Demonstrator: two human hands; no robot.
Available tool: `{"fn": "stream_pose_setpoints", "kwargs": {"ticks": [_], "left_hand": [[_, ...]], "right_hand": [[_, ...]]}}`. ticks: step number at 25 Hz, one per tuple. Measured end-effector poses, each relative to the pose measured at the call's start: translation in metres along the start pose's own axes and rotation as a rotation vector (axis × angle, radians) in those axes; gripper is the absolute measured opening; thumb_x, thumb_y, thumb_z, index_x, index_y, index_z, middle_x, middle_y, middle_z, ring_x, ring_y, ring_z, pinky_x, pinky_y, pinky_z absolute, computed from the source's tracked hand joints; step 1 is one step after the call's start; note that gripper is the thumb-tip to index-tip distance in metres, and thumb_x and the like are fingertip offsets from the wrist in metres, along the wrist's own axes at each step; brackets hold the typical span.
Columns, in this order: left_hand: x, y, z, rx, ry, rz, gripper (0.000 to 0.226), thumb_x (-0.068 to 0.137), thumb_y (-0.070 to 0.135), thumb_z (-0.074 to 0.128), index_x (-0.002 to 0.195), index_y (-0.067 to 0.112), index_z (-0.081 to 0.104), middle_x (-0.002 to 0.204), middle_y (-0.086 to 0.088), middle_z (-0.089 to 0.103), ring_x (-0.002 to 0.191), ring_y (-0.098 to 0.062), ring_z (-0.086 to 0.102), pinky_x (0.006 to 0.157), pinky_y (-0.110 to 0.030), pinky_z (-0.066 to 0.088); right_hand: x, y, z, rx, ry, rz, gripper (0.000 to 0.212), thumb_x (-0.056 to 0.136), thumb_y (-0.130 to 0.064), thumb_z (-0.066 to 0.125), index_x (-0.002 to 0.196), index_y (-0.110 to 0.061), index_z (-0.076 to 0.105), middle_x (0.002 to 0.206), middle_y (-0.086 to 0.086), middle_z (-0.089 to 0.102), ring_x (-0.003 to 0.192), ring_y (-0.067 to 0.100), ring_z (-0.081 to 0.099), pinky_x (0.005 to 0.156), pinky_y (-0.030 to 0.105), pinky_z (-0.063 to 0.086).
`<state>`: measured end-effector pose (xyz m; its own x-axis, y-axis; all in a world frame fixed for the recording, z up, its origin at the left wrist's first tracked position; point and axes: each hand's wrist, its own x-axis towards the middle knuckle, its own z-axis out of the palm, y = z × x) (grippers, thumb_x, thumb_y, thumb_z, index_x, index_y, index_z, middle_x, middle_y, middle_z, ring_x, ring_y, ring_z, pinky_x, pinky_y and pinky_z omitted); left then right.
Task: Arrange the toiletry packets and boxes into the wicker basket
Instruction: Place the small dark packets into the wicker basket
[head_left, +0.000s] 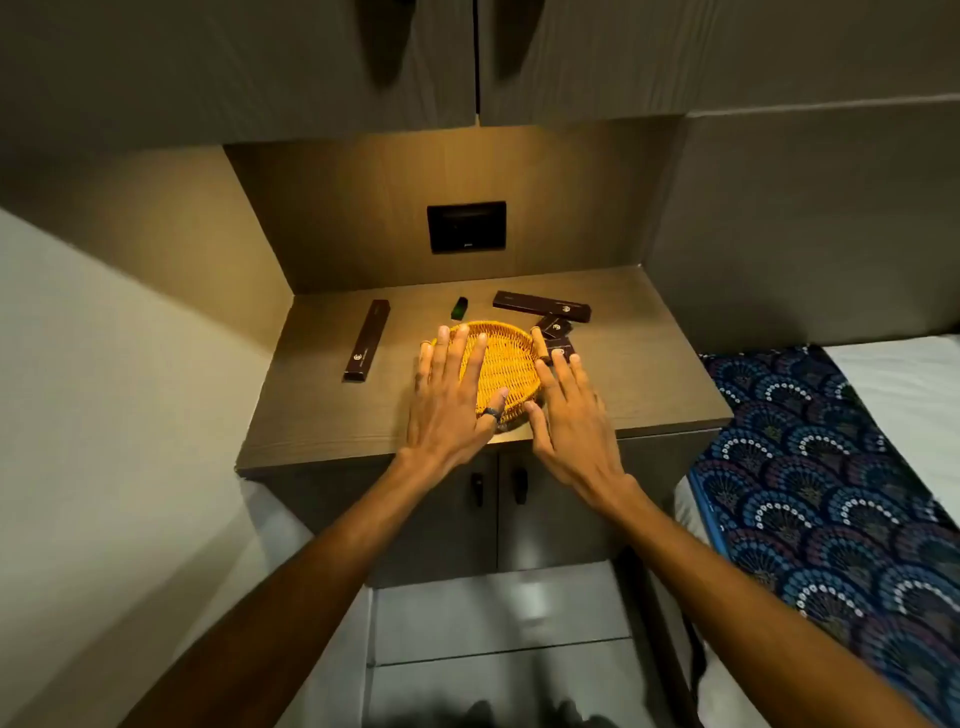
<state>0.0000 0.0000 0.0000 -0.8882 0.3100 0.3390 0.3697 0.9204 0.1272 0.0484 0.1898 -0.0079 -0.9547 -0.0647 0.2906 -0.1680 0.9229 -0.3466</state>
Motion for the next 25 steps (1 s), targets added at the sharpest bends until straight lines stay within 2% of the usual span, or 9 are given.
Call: {"fn": "stream_pose_setpoints", "kwargs": {"ticks": [4, 7, 12, 14, 16, 18, 21, 25], "left_hand": [[0.056, 0.008, 0.027, 0.005, -0.162, -0.022, 0.084, 0.1, 0.067, 0.035, 0.166, 0.018, 0.017, 0.174, -0.011, 0.013, 0.161, -0.032, 0.002, 0.131, -0.052, 0.005], [0.094, 0.023, 0.046, -0.001, -0.229, 0.006, 0.085, 0.101, 0.067, 0.028, 0.166, 0.014, 0.014, 0.174, -0.011, 0.012, 0.161, -0.033, 0.0, 0.131, -0.051, 0.004], [0.155, 0.044, 0.073, 0.031, -0.367, 0.045, 0.088, 0.101, 0.068, 0.026, 0.165, 0.01, 0.013, 0.173, -0.013, 0.013, 0.161, -0.033, -0.003, 0.13, -0.051, 0.001], [0.166, 0.045, 0.08, 0.043, -0.397, 0.031, 0.089, 0.101, 0.069, 0.025, 0.165, 0.009, 0.015, 0.173, -0.014, 0.015, 0.161, -0.034, -0.003, 0.13, -0.052, 0.0], [0.17, 0.048, 0.09, 0.058, -0.398, 0.009, 0.089, 0.1, 0.069, 0.026, 0.164, 0.008, 0.017, 0.172, -0.015, 0.018, 0.161, -0.035, -0.001, 0.129, -0.054, 0.0], [0.171, 0.049, 0.097, 0.049, -0.418, 0.003, 0.09, 0.099, 0.07, 0.029, 0.164, 0.008, 0.019, 0.171, -0.016, 0.02, 0.161, -0.035, 0.001, 0.129, -0.055, 0.0], [0.174, 0.05, 0.101, 0.076, -0.466, 0.003, 0.086, 0.098, 0.067, 0.039, 0.161, 0.009, 0.028, 0.17, -0.018, 0.023, 0.161, -0.035, 0.007, 0.129, -0.056, -0.001], [0.186, 0.061, 0.1, 0.102, -0.508, 0.05, 0.074, 0.093, 0.056, 0.057, 0.153, 0.014, 0.045, 0.162, -0.016, 0.041, 0.155, -0.037, 0.027, 0.128, -0.059, 0.008]], "right_hand": [[0.039, 0.043, 0.008, 0.053, -0.071, 0.088, 0.063, 0.104, -0.043, 0.04, 0.161, -0.02, 0.027, 0.171, 0.009, 0.022, 0.16, 0.03, 0.016, 0.124, 0.053, 0.024], [0.091, 0.078, 0.011, 0.036, -0.127, 0.061, 0.061, 0.105, -0.041, 0.04, 0.161, -0.019, 0.029, 0.172, 0.007, 0.021, 0.161, 0.027, 0.014, 0.125, 0.054, 0.023], [0.183, 0.134, 0.009, -0.053, -0.339, -0.113, 0.067, 0.101, -0.024, 0.055, 0.162, -0.019, 0.028, 0.172, 0.004, 0.021, 0.161, 0.024, 0.012, 0.125, 0.057, 0.027], [0.211, 0.145, 0.011, -0.126, -0.45, -0.212, 0.074, 0.097, -0.02, 0.061, 0.163, -0.022, 0.026, 0.173, 0.001, 0.019, 0.162, 0.024, 0.009, 0.126, 0.058, 0.024], [0.231, 0.151, 0.018, -0.189, -0.532, -0.317, 0.08, 0.095, -0.02, 0.065, 0.163, -0.025, 0.025, 0.173, 0.001, 0.017, 0.162, 0.026, 0.006, 0.127, 0.055, 0.021], [0.246, 0.153, 0.026, -0.209, -0.604, -0.362, 0.086, 0.092, -0.021, 0.07, 0.163, -0.03, 0.023, 0.174, 0.004, 0.014, 0.161, 0.03, 0.01, 0.128, 0.051, 0.021], [0.258, 0.154, 0.037, -0.223, -0.686, -0.33, 0.092, 0.089, -0.026, 0.075, 0.162, -0.038, 0.021, 0.174, 0.009, 0.008, 0.157, 0.038, 0.018, 0.128, 0.053, 0.021], [0.271, 0.156, 0.041, -0.173, -0.663, -0.373, 0.088, 0.089, -0.017, 0.075, 0.161, -0.033, 0.028, 0.171, 0.013, 0.021, 0.16, 0.034, 0.015, 0.131, 0.051, 0.011]]}}
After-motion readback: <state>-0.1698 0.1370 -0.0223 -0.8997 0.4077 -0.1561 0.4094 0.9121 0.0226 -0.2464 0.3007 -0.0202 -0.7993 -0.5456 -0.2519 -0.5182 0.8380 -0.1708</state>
